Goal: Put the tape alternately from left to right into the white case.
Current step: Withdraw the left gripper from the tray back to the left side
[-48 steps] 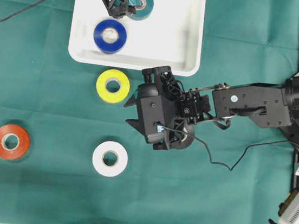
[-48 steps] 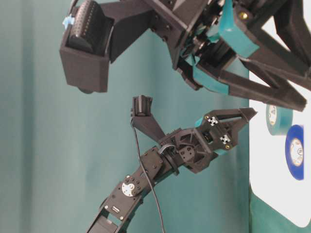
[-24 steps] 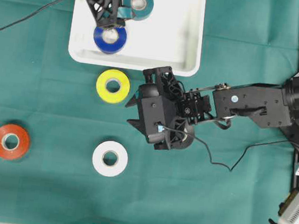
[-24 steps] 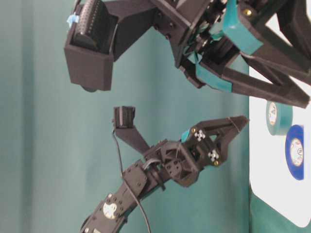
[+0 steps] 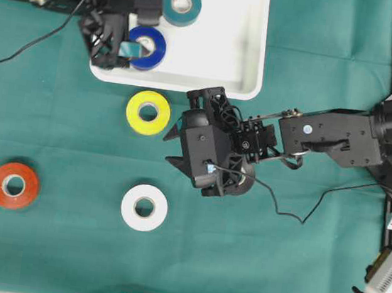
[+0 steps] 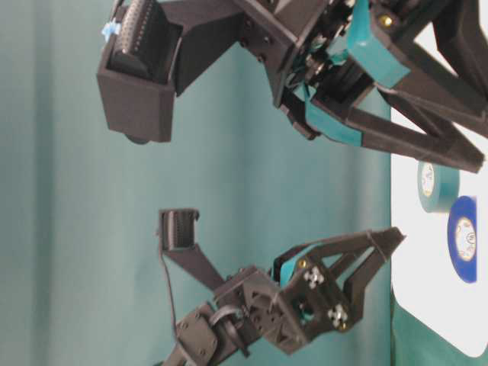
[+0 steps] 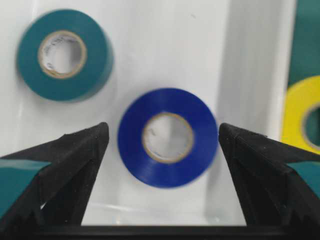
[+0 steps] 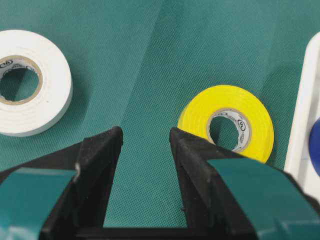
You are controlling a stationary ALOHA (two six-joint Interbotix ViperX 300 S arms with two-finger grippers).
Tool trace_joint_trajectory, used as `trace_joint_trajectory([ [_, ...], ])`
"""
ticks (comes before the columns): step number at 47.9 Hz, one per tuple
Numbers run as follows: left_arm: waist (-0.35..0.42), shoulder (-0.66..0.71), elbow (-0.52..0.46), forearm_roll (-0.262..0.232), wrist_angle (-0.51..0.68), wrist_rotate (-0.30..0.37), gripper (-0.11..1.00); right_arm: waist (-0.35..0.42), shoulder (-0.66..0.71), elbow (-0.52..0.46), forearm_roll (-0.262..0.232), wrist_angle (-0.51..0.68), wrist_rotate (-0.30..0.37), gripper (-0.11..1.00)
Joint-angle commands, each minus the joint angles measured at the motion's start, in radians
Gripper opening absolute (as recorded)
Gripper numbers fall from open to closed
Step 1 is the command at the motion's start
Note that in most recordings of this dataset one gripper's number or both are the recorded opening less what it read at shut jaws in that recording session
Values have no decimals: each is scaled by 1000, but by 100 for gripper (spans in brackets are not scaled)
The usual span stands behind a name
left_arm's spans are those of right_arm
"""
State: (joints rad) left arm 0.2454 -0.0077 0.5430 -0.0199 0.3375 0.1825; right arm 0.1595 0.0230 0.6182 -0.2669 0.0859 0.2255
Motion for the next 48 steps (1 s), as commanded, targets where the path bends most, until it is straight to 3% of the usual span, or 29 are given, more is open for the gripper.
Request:
trace_joint_trajectory([
  [1,-25,-55,11,-2,-6,-2,61,2,-20,-11,0,-9,2,50],
  [20,-118,-156,114,-3,-20,-3,61,2,-20,-9,0,-9,0,50],
  [48,-227,-310,318,-6,-221,-34,61,0,-20,-5,0,-11,0,50],
])
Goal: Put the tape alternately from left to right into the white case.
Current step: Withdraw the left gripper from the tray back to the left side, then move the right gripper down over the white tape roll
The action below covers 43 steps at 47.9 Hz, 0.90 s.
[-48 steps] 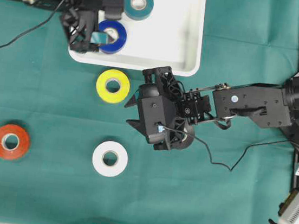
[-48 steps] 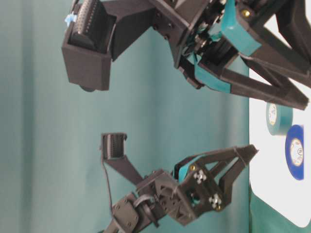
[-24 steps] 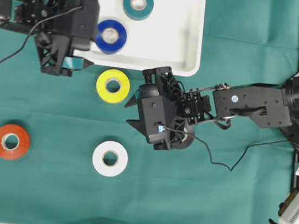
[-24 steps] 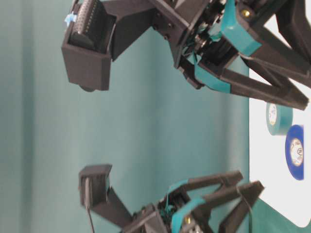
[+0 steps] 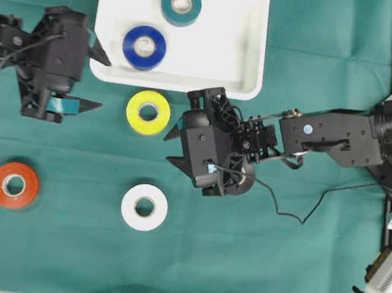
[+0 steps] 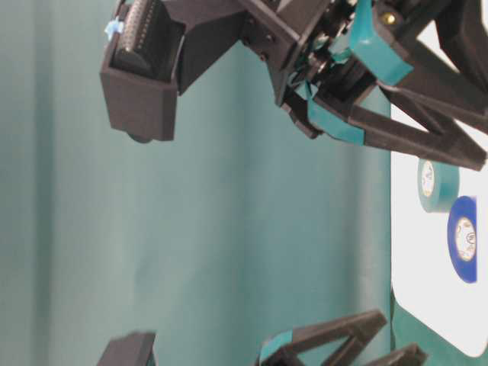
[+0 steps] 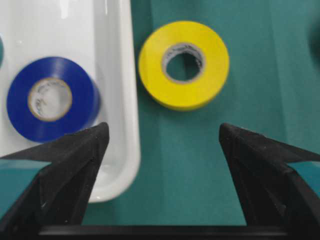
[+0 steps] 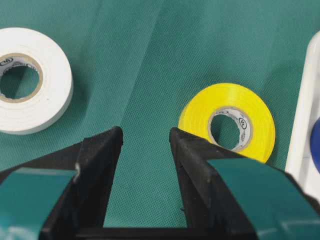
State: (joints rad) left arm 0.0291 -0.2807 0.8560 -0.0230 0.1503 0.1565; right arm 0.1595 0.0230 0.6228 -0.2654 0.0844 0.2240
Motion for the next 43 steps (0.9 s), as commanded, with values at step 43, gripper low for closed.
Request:
trace_joint_trajectory([
  [43,-35,-92,94,-3,-109,-31,61,3,-20,-3,-3,-89,3,50],
])
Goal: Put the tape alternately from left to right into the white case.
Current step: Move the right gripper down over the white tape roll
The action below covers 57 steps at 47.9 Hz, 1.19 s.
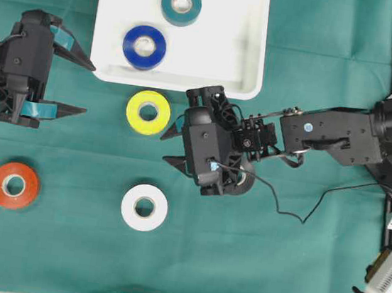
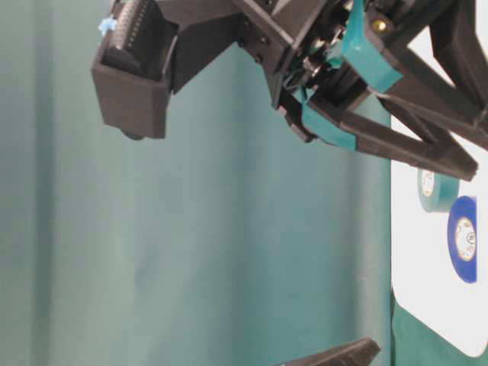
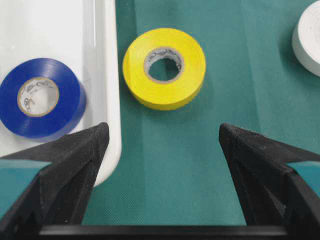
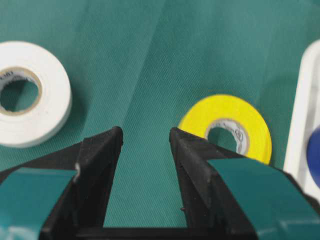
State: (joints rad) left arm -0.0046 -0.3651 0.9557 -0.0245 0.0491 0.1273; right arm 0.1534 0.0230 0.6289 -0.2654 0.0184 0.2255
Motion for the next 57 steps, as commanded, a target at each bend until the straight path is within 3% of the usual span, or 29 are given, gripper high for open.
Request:
trace_joint_trajectory([
  [1,-3,-8,-6,-2,-9,-2,61,12,-20,-9,-3,-28,2,50],
  [28,-2,-6,-6,-2,-9,-2,61,112,-15,-9,-3,-80,2,50],
  [39,-3,-8,-8,-3,-8,-2,61,117,15,-20,0,-80,3,50],
  [57,-3,-6,-12,-3,-8,-2,61,117,110,-86,-2,-38,98,50],
])
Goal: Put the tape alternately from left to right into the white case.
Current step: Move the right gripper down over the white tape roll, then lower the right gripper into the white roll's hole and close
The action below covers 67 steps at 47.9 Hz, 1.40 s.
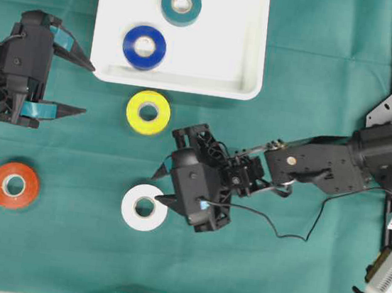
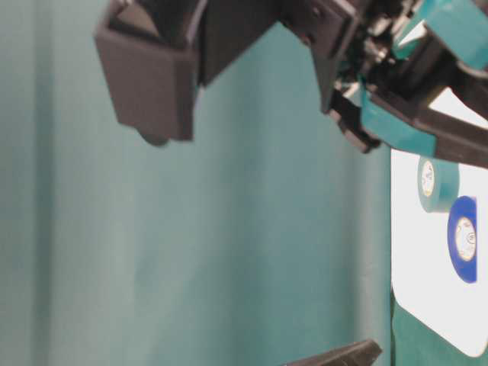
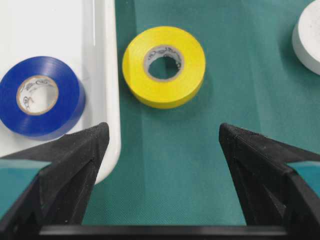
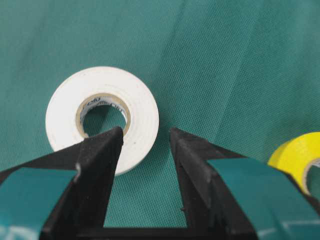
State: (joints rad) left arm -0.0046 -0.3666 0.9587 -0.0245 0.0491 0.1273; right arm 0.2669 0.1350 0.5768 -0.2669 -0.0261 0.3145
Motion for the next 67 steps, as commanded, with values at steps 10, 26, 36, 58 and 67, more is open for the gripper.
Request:
trace_joint_trajectory([
  [10,-3,-5,-12,-3,-8,-2,61,2,40,-84,2,84,37,50],
  [26,-3,-5,-6,-3,-8,0,61,2,97,-143,2,156,98,52],
  [36,-3,-5,-6,-3,-8,0,61,2,126,-166,2,167,114,52],
  [58,-3,-5,-6,-3,-3,0,61,11,146,-178,9,202,187,52],
  [67,-3,-5,-8,-3,-3,0,61,21,130,-179,9,209,190,53],
])
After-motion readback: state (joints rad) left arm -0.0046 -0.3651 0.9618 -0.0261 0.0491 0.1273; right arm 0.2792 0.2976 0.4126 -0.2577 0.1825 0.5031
